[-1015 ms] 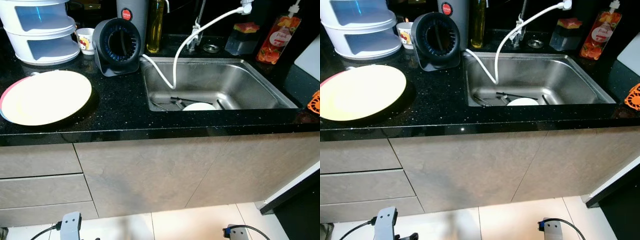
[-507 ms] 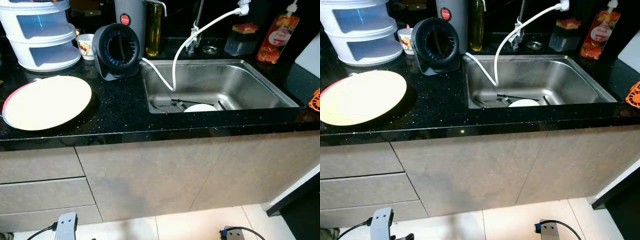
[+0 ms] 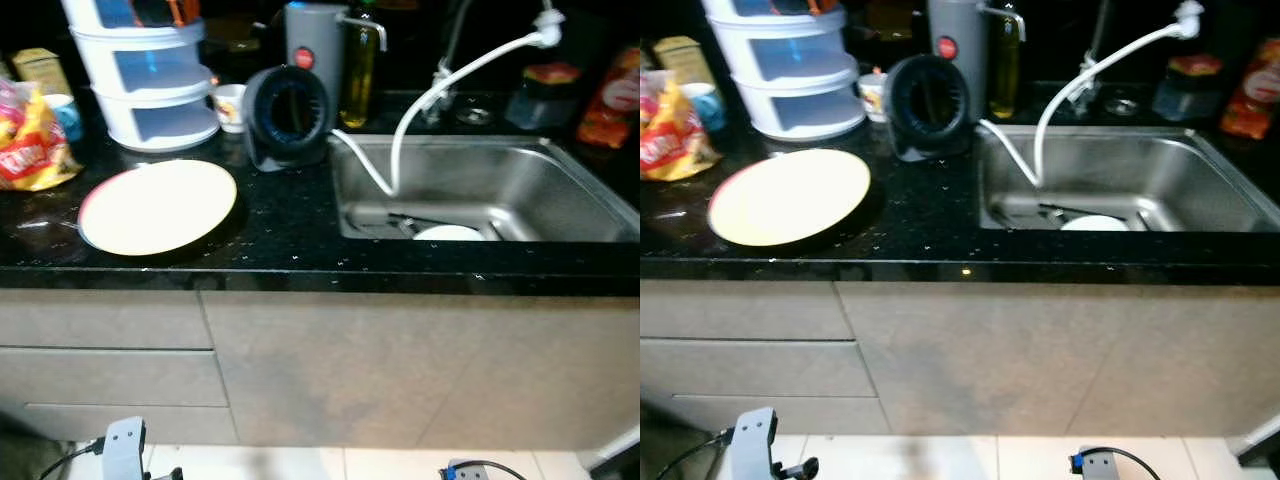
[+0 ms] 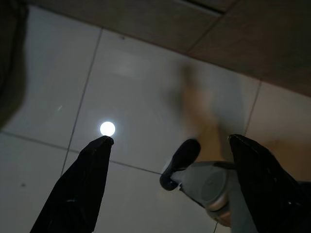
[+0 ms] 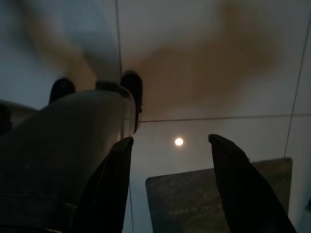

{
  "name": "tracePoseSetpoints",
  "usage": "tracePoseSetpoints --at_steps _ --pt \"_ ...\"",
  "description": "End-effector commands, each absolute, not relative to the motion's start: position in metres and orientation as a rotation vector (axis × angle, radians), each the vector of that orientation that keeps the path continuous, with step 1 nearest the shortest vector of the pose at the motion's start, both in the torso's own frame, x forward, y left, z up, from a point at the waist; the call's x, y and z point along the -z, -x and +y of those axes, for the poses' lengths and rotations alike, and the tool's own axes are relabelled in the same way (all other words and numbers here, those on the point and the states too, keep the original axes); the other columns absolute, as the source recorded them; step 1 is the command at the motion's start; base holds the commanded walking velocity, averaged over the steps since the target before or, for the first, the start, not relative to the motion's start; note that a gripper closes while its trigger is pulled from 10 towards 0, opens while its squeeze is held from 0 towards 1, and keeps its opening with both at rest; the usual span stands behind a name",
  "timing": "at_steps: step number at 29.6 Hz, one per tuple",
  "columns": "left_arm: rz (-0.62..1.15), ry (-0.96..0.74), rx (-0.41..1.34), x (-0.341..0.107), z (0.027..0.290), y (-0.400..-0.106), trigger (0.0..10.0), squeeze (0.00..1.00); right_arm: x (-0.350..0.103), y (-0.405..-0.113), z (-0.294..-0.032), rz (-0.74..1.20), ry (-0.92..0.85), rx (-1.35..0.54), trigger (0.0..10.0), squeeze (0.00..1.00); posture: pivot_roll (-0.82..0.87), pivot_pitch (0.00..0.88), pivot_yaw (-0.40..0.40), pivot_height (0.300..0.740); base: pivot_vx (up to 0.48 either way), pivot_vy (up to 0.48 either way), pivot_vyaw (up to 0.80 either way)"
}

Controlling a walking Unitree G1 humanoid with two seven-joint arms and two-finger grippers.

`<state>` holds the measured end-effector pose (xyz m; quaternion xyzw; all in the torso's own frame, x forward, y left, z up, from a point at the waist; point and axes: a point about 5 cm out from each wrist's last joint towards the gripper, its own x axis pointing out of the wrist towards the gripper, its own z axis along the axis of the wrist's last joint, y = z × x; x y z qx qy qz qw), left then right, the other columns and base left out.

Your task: Kitchen organization

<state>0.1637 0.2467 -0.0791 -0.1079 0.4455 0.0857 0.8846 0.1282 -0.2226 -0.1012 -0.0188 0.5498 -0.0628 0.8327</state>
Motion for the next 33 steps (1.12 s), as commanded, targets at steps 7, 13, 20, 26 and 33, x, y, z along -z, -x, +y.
tracePoseSetpoints --at_steps 7,13,20,26,33 --pt "0.943 0.220 -0.194 0.0810 0.2486 -0.1583 10.0 0.00 0.0998 -0.1328 -0.2220 1.157 0.048 0.120 10.0 0.00 0.11 0.000 -0.012 0.740 0.000 0.000 0.78" --pt "0.956 0.220 -0.183 0.0829 0.2459 -0.1558 10.0 0.00 0.1002 -0.1317 -0.2231 1.161 0.034 0.168 10.0 0.00 0.11 0.000 -0.011 0.740 0.000 0.000 0.78" --pt "0.959 0.213 -0.152 0.0830 0.2442 -0.1560 10.0 0.00 0.1010 -0.1287 -0.2239 1.169 0.038 0.178 10.0 0.00 0.10 0.008 -0.009 0.740 0.000 -0.263 0.00" --pt "0.943 0.222 -0.178 0.0813 0.2453 -0.1598 10.0 0.00 0.1014 -0.1272 -0.2242 1.175 0.042 0.183 10.0 0.00 0.11 0.013 -0.008 0.740 0.000 -0.298 0.00" --pt "0.938 0.218 -0.181 0.0809 0.2451 -0.1608 10.0 0.00 0.1014 -0.1278 -0.2237 1.174 0.037 0.183 10.0 0.00 0.10 0.014 -0.010 0.740 0.000 0.000 0.00"
